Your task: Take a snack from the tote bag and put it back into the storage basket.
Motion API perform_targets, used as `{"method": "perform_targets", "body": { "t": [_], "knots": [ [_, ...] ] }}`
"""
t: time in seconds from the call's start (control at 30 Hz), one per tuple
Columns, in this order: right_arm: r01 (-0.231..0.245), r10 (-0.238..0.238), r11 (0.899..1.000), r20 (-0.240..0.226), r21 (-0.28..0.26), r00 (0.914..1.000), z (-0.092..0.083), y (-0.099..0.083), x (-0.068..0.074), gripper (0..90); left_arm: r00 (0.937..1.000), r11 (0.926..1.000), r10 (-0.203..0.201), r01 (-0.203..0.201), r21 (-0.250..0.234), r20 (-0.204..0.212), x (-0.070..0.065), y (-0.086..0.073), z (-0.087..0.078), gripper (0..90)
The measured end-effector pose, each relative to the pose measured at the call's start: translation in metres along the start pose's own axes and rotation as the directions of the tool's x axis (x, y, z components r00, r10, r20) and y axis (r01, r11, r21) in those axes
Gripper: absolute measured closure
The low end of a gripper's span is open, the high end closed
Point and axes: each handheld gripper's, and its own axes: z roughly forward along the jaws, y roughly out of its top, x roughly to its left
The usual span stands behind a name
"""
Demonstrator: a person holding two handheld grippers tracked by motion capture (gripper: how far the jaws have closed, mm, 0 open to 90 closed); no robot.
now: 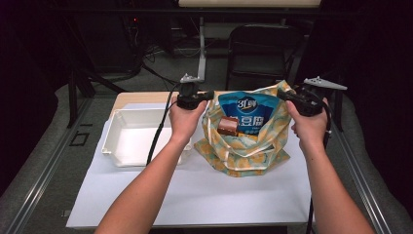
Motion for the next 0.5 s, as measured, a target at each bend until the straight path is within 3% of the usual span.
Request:
{"method": "perform_targets", "body": {
  "t": [0.23, 0.3, 0.5],
  "knots": [
    [-0.045, 0.043, 0.996, 0.026, 0.076, 0.9987, 0.007, -0.040, -0.020, 83.0, 0.9999, 0.9979, -0.003, 0.004, 0.064, -0.012, 0.000, -0.034, 0.018, 90.0],
    [-0.033, 0.030, 0.995, 0.028, 0.097, 0.9991, 0.008, -0.049, -0.021, 76.6, 0.9995, 0.9977, -0.016, 0.017, 0.065, -0.026, -0.001, -0.040, 0.019, 89.4],
    [0.000, 0.000, 1.000, -0.026, 0.020, 0.9997, -0.018, -0.052, -0.013, 48.0, 0.9995, 0.9997, -0.011, 0.011, -0.023, -0.028, -0.002, -0.038, -0.008, 64.7]
  ]
}}
